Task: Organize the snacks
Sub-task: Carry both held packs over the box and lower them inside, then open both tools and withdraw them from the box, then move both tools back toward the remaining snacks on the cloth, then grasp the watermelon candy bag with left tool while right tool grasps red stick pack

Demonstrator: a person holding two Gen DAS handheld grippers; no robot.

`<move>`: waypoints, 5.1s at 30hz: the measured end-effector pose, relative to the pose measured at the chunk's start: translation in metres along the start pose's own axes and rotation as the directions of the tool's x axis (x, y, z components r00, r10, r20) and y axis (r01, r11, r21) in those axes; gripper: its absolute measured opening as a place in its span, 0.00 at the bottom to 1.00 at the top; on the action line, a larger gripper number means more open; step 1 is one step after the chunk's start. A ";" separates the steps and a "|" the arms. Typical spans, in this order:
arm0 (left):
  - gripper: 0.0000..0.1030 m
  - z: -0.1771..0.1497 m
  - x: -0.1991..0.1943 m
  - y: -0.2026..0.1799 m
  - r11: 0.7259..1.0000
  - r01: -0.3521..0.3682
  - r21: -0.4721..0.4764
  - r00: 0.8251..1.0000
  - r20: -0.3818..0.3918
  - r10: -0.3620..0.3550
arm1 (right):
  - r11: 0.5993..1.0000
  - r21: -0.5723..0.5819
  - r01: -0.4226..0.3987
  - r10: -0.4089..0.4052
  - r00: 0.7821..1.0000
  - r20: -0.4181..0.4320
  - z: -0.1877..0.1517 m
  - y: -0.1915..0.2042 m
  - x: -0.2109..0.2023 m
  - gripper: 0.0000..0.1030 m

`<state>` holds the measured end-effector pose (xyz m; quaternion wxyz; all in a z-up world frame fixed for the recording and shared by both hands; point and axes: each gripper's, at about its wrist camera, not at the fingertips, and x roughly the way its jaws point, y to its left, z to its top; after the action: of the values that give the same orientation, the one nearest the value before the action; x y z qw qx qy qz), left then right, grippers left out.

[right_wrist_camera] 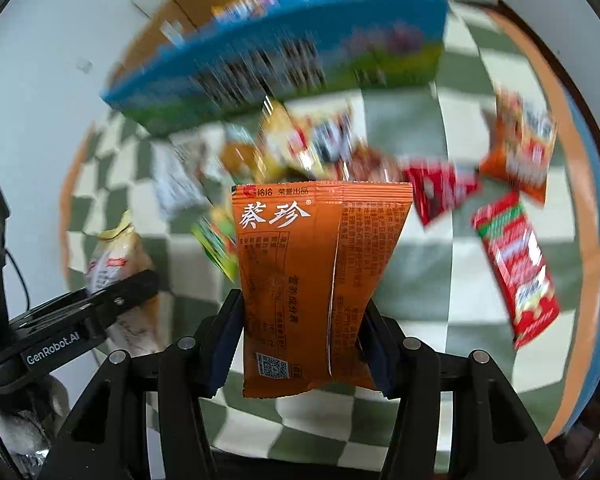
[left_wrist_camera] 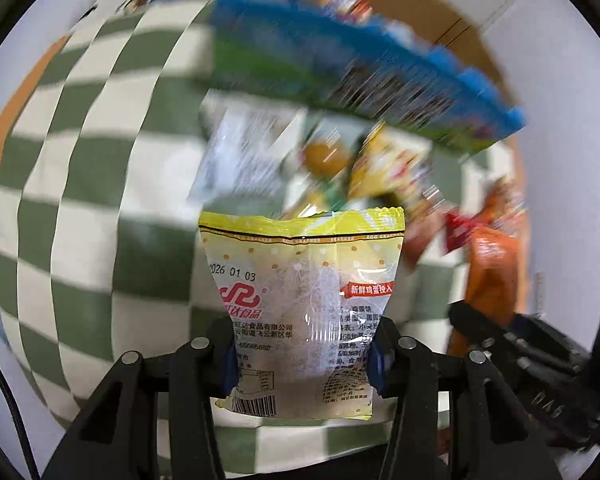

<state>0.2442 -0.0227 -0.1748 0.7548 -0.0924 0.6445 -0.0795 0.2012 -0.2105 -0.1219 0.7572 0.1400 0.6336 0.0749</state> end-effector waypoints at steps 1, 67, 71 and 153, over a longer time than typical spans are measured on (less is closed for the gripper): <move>0.44 0.013 -0.009 -0.009 1.000 0.015 0.009 1.000 0.018 -0.015 | 1.000 -0.004 -0.014 0.014 1.000 0.022 0.009 0.003 -0.011 0.56; 0.96 0.295 0.025 -0.020 0.982 -0.189 0.027 0.974 0.132 0.184 | 0.976 -0.056 0.210 -0.203 0.974 0.101 0.309 -0.033 0.039 0.94; 0.96 0.267 0.000 -0.023 0.983 -0.184 0.024 0.966 0.188 0.176 | 0.972 -0.080 0.221 -0.207 0.966 0.153 0.285 -0.022 0.017 0.94; 0.91 0.054 0.138 -0.054 0.923 -0.192 0.332 0.945 -0.191 0.265 | 0.950 0.193 0.247 -0.214 0.961 -0.172 0.023 -0.174 0.083 0.56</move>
<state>0.3188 -0.1058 -0.2862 0.6832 0.1131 0.7144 -0.1004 0.2281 -0.3543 -0.2497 0.6918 0.1392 0.7048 -0.0723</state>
